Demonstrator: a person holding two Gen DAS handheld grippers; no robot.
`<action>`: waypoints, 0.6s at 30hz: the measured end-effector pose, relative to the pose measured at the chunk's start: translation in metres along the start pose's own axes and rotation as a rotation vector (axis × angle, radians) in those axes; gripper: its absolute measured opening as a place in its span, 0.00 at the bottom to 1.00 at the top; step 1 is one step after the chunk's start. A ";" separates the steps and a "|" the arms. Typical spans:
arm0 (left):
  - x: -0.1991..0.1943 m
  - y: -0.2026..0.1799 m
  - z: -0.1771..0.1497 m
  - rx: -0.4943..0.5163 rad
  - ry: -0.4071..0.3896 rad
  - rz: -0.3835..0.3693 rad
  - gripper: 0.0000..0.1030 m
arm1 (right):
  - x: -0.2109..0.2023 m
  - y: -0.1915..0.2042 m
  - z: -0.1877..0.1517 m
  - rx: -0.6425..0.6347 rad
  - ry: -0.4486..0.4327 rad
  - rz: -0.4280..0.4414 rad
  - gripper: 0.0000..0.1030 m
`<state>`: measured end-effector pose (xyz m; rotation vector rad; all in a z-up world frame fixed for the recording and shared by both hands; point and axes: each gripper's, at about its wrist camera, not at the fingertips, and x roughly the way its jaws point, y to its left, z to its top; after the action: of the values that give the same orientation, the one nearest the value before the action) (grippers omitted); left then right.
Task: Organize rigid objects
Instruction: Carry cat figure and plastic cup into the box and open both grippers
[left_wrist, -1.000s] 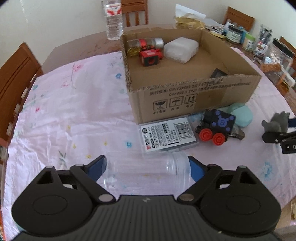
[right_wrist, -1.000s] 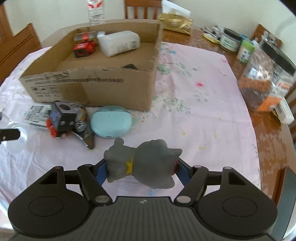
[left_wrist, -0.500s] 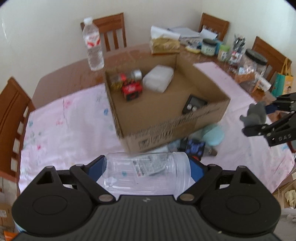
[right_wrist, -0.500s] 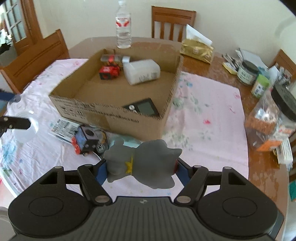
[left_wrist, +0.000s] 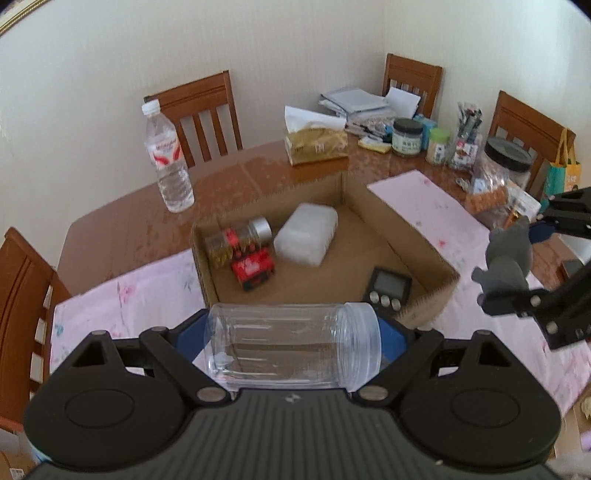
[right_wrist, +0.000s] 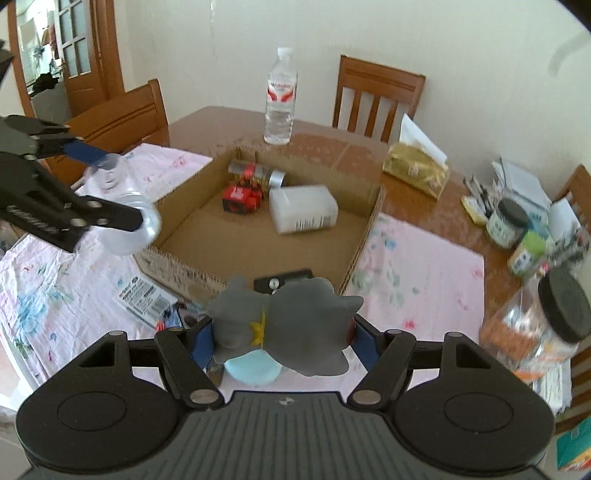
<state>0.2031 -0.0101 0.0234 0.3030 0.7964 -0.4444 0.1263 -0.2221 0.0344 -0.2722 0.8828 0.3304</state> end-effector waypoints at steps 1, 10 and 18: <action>0.004 0.001 0.003 -0.004 -0.003 0.000 0.88 | 0.000 -0.001 0.003 -0.006 -0.007 0.000 0.75; 0.037 0.007 0.009 -0.071 -0.001 0.046 0.93 | 0.006 -0.005 0.025 -0.049 -0.042 0.013 0.75; 0.017 0.017 -0.021 -0.202 -0.019 0.096 0.96 | 0.018 -0.003 0.037 -0.081 -0.042 0.047 0.75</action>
<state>0.2086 0.0092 -0.0018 0.1482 0.7980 -0.2742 0.1639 -0.2080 0.0429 -0.3188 0.8365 0.4147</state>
